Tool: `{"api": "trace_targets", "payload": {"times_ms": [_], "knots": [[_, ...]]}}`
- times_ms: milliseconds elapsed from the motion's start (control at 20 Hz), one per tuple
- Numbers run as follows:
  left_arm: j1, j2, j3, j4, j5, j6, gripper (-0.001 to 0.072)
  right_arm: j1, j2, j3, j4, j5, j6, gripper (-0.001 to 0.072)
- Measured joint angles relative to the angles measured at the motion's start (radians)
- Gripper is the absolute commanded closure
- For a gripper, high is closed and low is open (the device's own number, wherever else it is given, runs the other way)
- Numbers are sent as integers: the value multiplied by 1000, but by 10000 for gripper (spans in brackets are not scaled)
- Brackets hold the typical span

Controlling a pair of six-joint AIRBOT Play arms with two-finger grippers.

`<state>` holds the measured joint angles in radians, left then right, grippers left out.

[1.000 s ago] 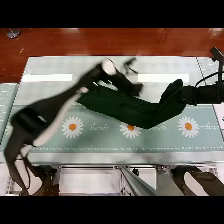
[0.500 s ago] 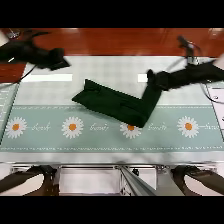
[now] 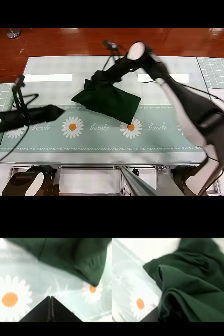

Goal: Fold the shirts.

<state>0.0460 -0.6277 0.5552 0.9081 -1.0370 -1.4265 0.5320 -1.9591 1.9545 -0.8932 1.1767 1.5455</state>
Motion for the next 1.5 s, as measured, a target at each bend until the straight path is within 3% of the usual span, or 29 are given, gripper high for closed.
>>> {"api": "trace_targets", "payload": {"times_ms": [50,100,300,500,700,800,1000,1150,1300,1500], "knots": [[1,7,-26,-10,22,1,672,12,-44,32,6,-12,13,252],[2,11,-45,-14,39,1,673,21,-80,58,20,-21,18,83],[3,-14,-83,-27,152,1,672,-13,-110,103,117,-3,-21,83],[3,-77,-94,-30,224,1,671,-215,30,116,164,113,-34,83],[3,-123,-97,-30,245,3,671,-476,269,30,62,365,-73,84],[2,-134,-97,-30,247,5,671,-591,426,-151,-24,377,-82,84],[-31,-143,-98,-31,250,5,671,-696,731,-732,-87,152,-61,85],[-76,-146,-98,-31,264,5,671,-656,820,-1089,-20,-42,-50,85],[-118,-152,-98,-31,309,3,671,-555,781,-1238,61,-162,-51,86],[-140,-163,-98,-31,344,1,671,-430,633,-1223,145,-230,-66,98]]}}
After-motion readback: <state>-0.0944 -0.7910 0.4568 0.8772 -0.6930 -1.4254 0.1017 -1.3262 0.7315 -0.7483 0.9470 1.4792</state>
